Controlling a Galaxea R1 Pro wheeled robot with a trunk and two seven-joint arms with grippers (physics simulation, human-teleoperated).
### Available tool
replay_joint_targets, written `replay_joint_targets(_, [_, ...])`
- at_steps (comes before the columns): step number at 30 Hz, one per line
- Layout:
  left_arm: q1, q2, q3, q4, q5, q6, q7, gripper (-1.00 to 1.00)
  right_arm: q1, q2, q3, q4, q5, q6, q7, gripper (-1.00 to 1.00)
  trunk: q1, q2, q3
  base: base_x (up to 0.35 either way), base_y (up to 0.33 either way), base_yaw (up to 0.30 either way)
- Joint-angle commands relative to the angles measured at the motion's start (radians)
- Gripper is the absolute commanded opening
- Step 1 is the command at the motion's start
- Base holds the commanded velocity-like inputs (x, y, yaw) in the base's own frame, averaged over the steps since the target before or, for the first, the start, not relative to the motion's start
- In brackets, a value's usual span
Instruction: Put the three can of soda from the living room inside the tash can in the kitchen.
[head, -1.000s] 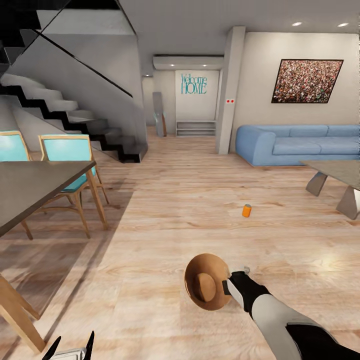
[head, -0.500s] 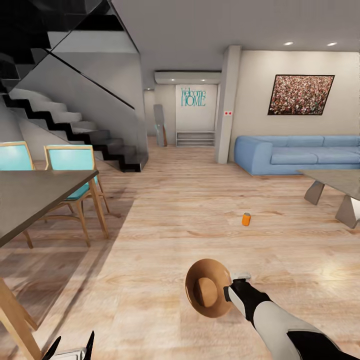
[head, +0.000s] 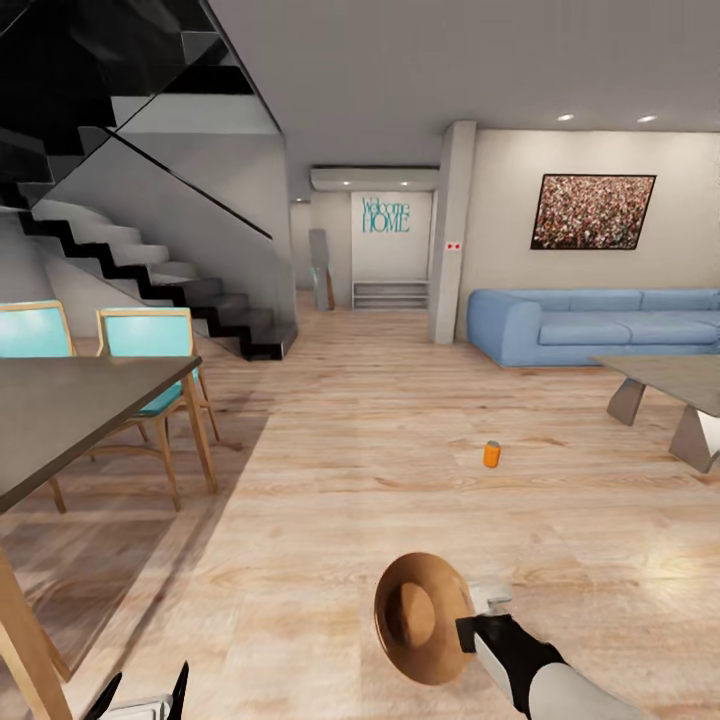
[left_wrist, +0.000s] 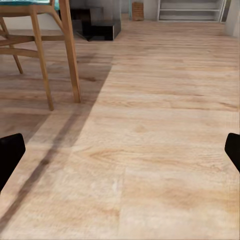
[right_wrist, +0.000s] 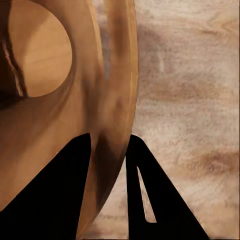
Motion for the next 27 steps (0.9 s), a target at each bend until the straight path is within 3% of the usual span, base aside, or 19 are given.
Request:
replay_joint_targets(1, [0.000,0.000,0.000,0.000,0.000,0.000,0.000,1.00,0.017,-0.010,0.005,-0.006,0.006,-0.014,0.004,-1.00,-0.004,0.007,0.003,0.000,0.000,0.000])
replay_joint_targets(6, [0.000,0.000,0.000,0.001,0.000,0.000,0.000,1.00,0.080,-0.032,0.005,-0.062,0.009,-0.058,0.009,-1.00,-0.023,0.042,0.019,0.000,0.000,0.000])
replay_joint_targets(7, [0.000,0.000,0.000,0.001,0.000,0.000,0.001,1.00,0.131,-0.038,0.004,-0.134,0.008,-0.068,0.033,-1.00,-0.027,0.049,0.022,0.000,0.000,0.000])
replay_joint_targets(13, [0.000,0.000,0.000,0.002,0.000,0.000,0.001,1.00,0.290,-0.075,-0.005,-0.386,0.000,-0.083,0.158,-1.00,-0.050,0.091,0.041,0.000,0.000,0.000])
replay_joint_targets(22, [0.000,0.000,0.000,0.002,0.000,0.000,0.002,1.00,0.374,-0.127,-0.016,-0.441,-0.007,-0.263,0.187,-1.00,-0.085,0.154,0.069,0.000,0.000,0.000])
replay_joint_targets(27, [0.000,0.000,0.000,0.002,0.000,0.000,0.002,1.00,0.414,-0.134,-0.104,-0.451,-0.021,-0.300,0.199,-1.00,-0.104,0.189,0.085,0.000,0.000,0.000])
